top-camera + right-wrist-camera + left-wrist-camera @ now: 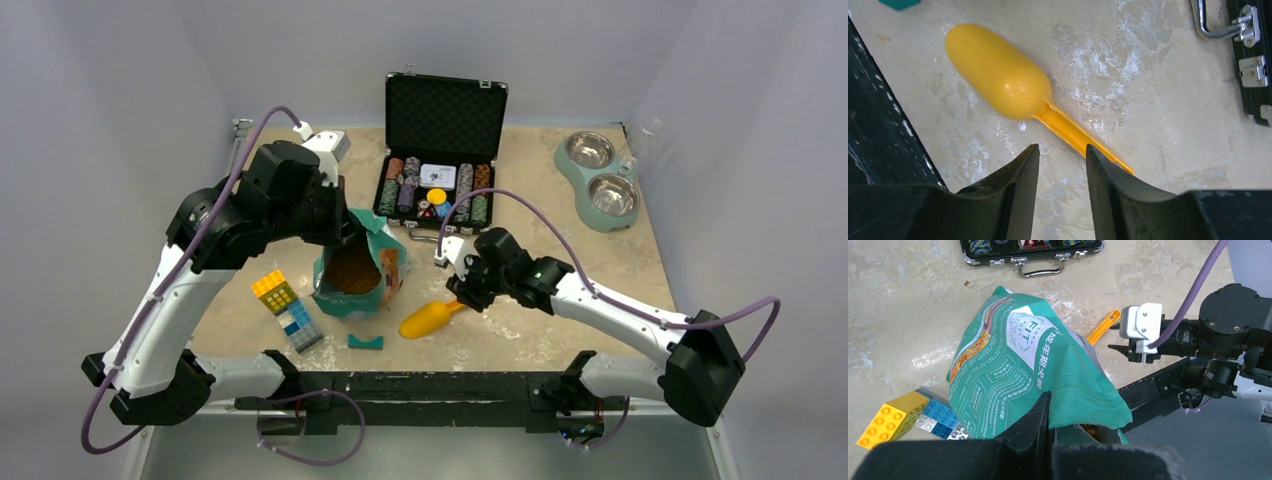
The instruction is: Serve the pet food
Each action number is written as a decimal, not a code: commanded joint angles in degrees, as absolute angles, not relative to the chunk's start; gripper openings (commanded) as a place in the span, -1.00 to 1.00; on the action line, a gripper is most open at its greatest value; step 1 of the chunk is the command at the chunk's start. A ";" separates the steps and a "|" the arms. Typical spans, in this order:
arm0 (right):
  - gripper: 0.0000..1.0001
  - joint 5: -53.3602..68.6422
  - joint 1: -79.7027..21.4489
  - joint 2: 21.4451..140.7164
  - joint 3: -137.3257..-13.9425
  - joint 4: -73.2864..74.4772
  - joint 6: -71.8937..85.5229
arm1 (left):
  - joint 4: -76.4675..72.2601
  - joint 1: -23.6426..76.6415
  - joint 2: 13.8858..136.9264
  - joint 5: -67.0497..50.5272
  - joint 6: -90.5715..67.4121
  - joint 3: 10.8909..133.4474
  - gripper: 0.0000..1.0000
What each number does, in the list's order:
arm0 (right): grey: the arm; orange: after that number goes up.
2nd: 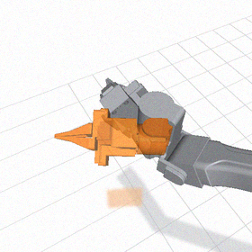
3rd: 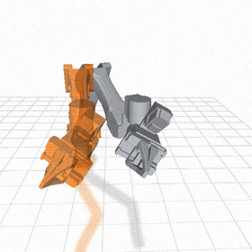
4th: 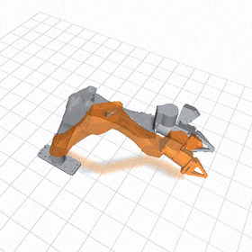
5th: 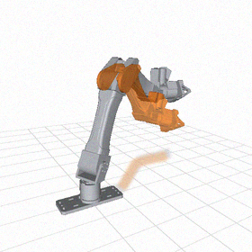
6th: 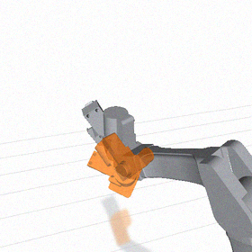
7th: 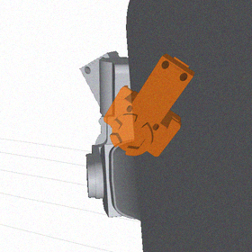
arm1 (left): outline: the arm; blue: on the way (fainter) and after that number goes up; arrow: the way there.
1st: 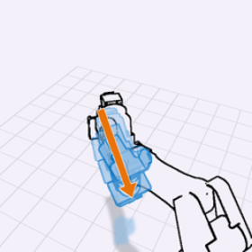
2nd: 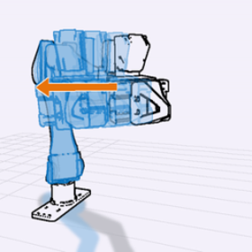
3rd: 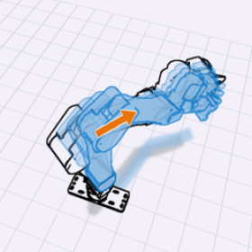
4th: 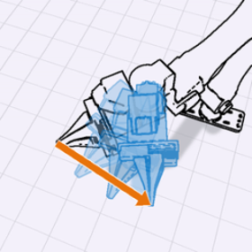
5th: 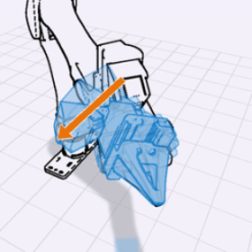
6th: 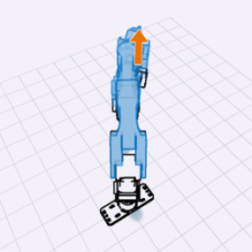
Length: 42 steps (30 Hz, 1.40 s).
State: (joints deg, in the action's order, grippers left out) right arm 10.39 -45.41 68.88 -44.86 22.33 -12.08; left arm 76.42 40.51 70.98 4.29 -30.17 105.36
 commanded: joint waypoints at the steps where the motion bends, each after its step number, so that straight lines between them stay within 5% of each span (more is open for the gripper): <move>1: -0.15 9.54 -46.23 66.79 -43.64 22.02 -26.26 | 70.01 40.32 67.24 4.79 -27.57 103.98 -1.00; 13: -0.28 15.34 -47.33 69.72 -43.32 21.40 -36.56 | 67.19 40.28 69.07 1.26 -29.27 103.55 -1.00; 32: -0.24 17.02 -47.42 73.42 -37.81 12.75 -39.07 | 83.60 40.27 80.83 36.54 -30.42 130.38 -1.00; 42: -0.24 18.06 -47.46 70.92 -35.14 11.05 -38.72 | 81.28 40.17 81.93 34.90 -28.84 128.26 -1.00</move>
State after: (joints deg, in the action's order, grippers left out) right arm 16.32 -47.24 72.97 -36.88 14.59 -38.17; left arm 92.62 40.23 86.74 29.45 -30.20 126.63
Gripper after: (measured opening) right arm 0.376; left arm 0.019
